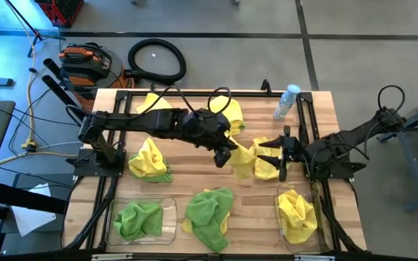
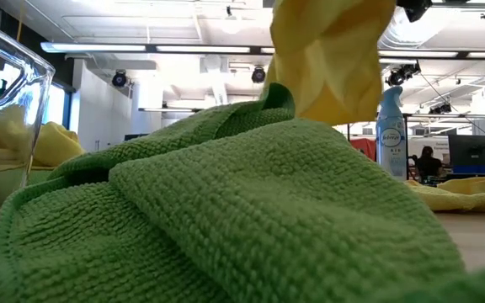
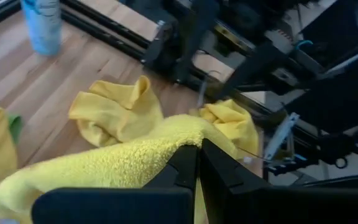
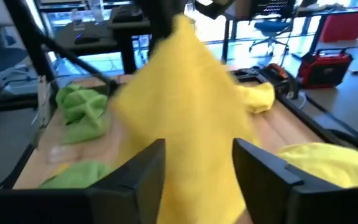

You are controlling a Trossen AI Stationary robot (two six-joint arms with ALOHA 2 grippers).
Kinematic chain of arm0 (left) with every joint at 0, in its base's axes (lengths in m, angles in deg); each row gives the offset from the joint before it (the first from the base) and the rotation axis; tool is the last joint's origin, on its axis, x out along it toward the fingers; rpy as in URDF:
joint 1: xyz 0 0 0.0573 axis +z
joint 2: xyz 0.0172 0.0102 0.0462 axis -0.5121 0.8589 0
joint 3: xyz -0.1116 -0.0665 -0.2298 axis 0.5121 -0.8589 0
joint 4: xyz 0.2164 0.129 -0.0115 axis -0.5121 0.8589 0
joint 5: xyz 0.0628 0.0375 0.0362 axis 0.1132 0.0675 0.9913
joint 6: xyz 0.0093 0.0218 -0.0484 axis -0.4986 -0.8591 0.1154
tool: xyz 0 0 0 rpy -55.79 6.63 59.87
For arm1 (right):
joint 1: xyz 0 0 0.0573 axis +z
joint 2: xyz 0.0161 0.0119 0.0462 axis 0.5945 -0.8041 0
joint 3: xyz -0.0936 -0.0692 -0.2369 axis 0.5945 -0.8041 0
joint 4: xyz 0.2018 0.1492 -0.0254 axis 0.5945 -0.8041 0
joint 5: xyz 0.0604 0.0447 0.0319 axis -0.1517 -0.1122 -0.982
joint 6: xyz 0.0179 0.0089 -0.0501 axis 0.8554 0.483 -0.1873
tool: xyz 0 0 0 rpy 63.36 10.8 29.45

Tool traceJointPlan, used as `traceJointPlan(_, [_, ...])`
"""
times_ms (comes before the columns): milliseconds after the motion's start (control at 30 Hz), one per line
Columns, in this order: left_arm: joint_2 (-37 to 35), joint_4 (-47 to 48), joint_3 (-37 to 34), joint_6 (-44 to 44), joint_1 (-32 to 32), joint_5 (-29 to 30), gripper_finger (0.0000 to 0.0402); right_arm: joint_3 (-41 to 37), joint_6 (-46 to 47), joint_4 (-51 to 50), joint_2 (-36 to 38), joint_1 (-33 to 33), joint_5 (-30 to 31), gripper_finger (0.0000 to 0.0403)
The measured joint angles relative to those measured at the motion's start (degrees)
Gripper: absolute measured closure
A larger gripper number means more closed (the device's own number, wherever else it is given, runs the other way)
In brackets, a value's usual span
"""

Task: Sort microfiber towel by color & place in baskets
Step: Put the center yellow microfiber towel into the right transparent bin

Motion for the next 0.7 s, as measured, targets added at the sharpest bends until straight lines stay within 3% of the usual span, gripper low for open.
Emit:
traceJointPlan(300, [0.03,-9.47,1.07,-0.30,-2.18,-0.23,0.0401,5.29,-6.03,6.34,-8.70,-5.14,-9.72,0.0136])
traceJointPlan(533, [0.03,-12.03,1.08,-2.88,-2.46,0.05,0.0401,9.65,-8.13,6.43,-16.77,-6.35,-15.79,0.0134])
traceJointPlan(700, [-0.01,-10.41,1.08,-2.84,-1.93,-0.26,0.0401,13.99,-10.23,6.59,-20.26,-6.34,-16.84,0.0137])
